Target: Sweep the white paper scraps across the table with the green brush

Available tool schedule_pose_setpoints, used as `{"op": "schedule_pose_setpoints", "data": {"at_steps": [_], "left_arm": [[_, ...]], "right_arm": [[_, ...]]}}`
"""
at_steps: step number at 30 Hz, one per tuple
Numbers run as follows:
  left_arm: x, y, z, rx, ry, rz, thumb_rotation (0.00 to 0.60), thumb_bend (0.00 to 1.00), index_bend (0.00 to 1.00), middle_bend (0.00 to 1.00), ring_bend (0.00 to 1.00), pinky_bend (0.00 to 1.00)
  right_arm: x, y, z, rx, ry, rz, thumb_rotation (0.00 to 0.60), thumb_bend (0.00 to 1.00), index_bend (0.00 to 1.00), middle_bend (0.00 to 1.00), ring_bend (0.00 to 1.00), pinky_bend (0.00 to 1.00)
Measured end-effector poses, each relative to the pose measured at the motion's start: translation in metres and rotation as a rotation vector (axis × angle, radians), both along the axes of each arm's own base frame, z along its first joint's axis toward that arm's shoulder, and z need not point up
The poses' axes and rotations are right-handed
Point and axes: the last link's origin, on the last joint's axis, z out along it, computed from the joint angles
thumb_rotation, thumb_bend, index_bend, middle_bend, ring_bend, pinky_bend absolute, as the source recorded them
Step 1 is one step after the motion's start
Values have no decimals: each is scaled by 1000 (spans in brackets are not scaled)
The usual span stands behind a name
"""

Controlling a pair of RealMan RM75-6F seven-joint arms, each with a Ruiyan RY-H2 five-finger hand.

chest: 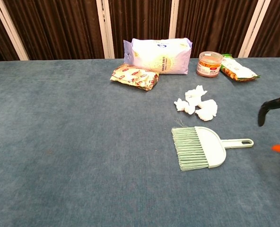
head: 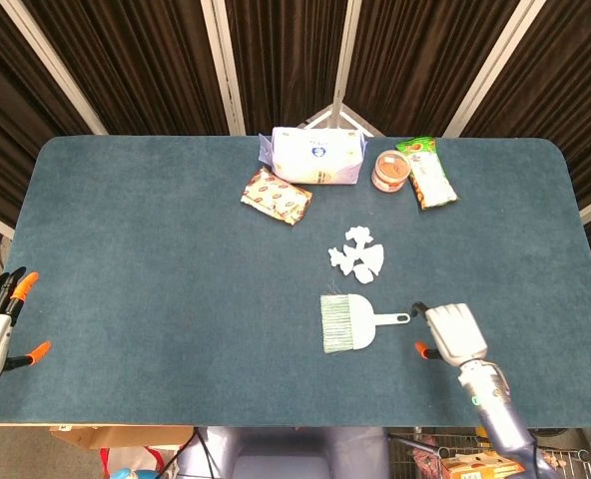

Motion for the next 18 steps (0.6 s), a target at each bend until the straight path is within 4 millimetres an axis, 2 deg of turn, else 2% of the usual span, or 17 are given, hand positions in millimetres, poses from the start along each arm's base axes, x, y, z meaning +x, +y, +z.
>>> {"op": "schedule_pose_setpoints", "data": {"at_steps": [8,18], "left_arm": [[0,0,0,-8,-5,-2,600,0,0,0,0,0],[0,0,0,-10,-6,1,600,0,0,0,0,0]], "right_arm": [[8,-12,-28,13,15,-23,600,251,433,979,999,937],[9,-30,-41,-3,18,-71,600,301,467,979,1000,937]]}}
